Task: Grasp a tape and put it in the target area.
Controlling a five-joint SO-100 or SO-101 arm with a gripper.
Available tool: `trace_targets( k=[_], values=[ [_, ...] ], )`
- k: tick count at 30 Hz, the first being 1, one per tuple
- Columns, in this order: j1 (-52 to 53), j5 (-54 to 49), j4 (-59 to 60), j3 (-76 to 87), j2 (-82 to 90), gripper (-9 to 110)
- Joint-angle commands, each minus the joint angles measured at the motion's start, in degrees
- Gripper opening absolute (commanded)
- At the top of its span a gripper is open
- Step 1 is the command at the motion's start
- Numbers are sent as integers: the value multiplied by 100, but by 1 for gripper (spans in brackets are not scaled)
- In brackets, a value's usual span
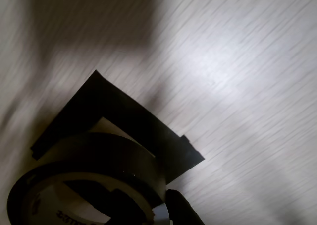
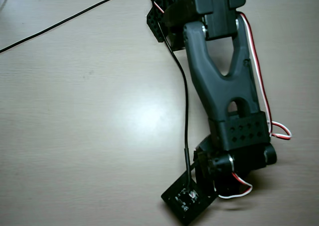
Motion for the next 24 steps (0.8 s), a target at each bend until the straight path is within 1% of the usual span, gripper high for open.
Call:
trace_targets(
  k=[1,7,17,20,24],
  values=[
    [-44,70,-26,-272,18,0],
    [-70,149,-97,-483,-299,0],
    [-53,396,-70,-782,-721,6],
    [-44,431,-18,-782,-686,11],
    [53,369,132,-563,-185,12]
  ],
)
